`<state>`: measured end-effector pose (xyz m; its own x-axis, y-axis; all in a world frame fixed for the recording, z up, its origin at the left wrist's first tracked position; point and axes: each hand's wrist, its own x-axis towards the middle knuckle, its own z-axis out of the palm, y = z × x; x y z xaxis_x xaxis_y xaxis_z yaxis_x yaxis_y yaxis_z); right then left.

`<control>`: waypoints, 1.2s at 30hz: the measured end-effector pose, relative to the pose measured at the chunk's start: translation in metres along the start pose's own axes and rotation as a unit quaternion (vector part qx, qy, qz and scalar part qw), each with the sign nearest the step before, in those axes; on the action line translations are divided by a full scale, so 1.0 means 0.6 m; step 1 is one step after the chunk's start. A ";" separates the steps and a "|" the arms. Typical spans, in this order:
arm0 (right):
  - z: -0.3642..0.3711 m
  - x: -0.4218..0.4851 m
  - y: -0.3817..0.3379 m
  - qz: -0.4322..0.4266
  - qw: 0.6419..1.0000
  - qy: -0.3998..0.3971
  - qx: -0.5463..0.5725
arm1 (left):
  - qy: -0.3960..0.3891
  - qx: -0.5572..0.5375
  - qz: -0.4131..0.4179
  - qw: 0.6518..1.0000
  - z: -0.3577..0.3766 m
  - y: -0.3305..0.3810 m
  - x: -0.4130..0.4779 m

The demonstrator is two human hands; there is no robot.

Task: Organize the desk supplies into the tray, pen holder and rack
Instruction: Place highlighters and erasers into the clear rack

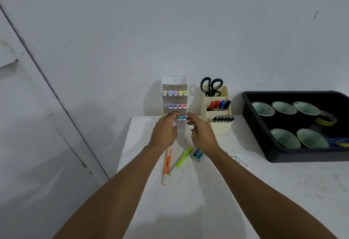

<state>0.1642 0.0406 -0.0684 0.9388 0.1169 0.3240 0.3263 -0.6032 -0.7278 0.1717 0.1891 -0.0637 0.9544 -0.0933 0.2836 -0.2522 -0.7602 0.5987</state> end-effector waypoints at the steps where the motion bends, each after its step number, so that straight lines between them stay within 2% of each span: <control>1: -0.002 -0.002 0.000 -0.001 1.000 -0.004 -0.006 | -0.010 0.006 -0.006 1.000 -0.002 0.001 0.000; 5: -0.009 -0.025 0.001 0.027 0.997 -0.040 -0.054 | -0.039 0.045 0.003 0.998 -0.009 0.000 -0.024; 8: -0.024 -0.061 0.015 0.043 0.992 -0.057 -0.107 | -0.002 0.044 0.026 0.999 -0.005 -0.010 -0.071; 11: -0.049 -0.103 0.038 0.019 0.984 -0.082 -0.159 | 0.020 0.034 0.029 0.999 0.007 -0.034 -0.109; 14: -0.076 -0.139 0.070 -0.018 0.970 -0.061 -0.236 | 0.013 0.022 0.039 0.999 0.009 -0.053 -0.130; 17: -0.098 -0.175 0.106 0.033 0.955 -0.016 -0.294 | -0.047 0.068 0.048 0.995 0.008 -0.055 -0.150; 20: -0.097 -0.202 0.128 0.077 0.947 -0.046 -0.307 | -0.078 0.103 0.033 0.991 0.014 -0.056 -0.169; 26: -0.032 -0.173 0.076 0.038 0.958 -0.099 -0.267 | -0.048 0.100 0.030 0.993 0.016 -0.057 -0.173; 29: 0.000 -0.166 0.053 0.019 0.964 -0.075 -0.254 | -0.048 0.099 0.016 0.994 0.015 -0.057 -0.172; 32: 0.002 -0.173 0.056 0.025 0.975 -0.045 -0.215 | -0.031 0.038 0.001 0.999 0.013 -0.055 -0.175; 34: -0.002 -0.178 0.057 0.024 0.981 -0.016 -0.194 | 0.001 -0.022 -0.045 0.999 0.011 -0.054 -0.176; 36: -0.001 -0.178 0.055 0.021 0.982 -0.005 -0.186 | 0.009 -0.027 -0.089 0.996 0.010 -0.053 -0.174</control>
<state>0.0745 0.0078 -0.1268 0.9521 0.0919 0.2916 0.2262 -0.8535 -0.4694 0.0812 0.2192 -0.1169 0.9817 0.0514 0.1834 -0.0888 -0.7284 0.6794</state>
